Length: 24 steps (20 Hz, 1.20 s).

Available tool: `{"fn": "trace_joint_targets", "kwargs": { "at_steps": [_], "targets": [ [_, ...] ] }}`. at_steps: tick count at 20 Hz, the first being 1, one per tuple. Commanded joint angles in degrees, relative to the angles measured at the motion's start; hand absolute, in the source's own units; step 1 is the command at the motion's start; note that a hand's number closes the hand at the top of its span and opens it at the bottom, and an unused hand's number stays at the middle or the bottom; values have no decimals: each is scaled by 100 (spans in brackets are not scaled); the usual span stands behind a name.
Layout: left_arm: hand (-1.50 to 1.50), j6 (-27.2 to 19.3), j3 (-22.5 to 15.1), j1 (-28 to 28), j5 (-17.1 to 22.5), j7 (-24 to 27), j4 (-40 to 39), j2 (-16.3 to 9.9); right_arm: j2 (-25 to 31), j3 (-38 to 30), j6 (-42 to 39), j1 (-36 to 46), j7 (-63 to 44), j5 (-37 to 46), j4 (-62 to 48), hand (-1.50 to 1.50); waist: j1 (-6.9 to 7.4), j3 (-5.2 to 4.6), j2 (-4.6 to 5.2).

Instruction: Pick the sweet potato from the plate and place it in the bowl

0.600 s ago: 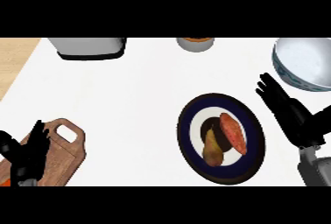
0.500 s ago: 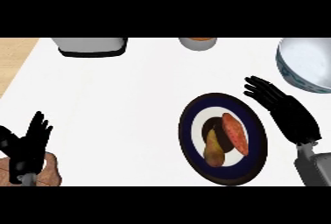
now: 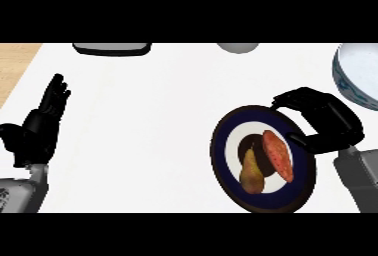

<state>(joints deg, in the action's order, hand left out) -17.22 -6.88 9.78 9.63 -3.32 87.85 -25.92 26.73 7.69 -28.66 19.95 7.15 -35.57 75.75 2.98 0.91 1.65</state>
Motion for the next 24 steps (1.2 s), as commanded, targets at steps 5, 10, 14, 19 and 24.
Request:
{"fn": "trace_joint_targets", "kwargs": {
  "at_steps": [5, 10, 14, 19, 24],
  "targets": [
    [0, -9, -229, 320, -264, -124, 66, 10, 1057, -490, -2921, 488, 1753, 365, -879, -150, -71, -32, -10],
    [0, -125, -449, 529, -525, -264, 104, 105, 1347, -270, -3030, 1135, 1939, 1497, -853, -150, 65, -39, -5],
    [0, -145, -446, 760, -538, -441, 83, 155, 1703, -60, -2949, 1551, 2106, 2287, -556, -150, 42, -48, -24],
    [0, -176, -487, 621, -618, -358, 9, 219, 1559, 764, -2533, 1653, 2532, 3415, -145, -150, 83, -59, -41],
    [0, -93, -283, 722, -553, -303, -213, 152, 1689, 1492, -2200, 1597, 3308, 4170, -84, -150, -8, -68, -40]
  ]
}}
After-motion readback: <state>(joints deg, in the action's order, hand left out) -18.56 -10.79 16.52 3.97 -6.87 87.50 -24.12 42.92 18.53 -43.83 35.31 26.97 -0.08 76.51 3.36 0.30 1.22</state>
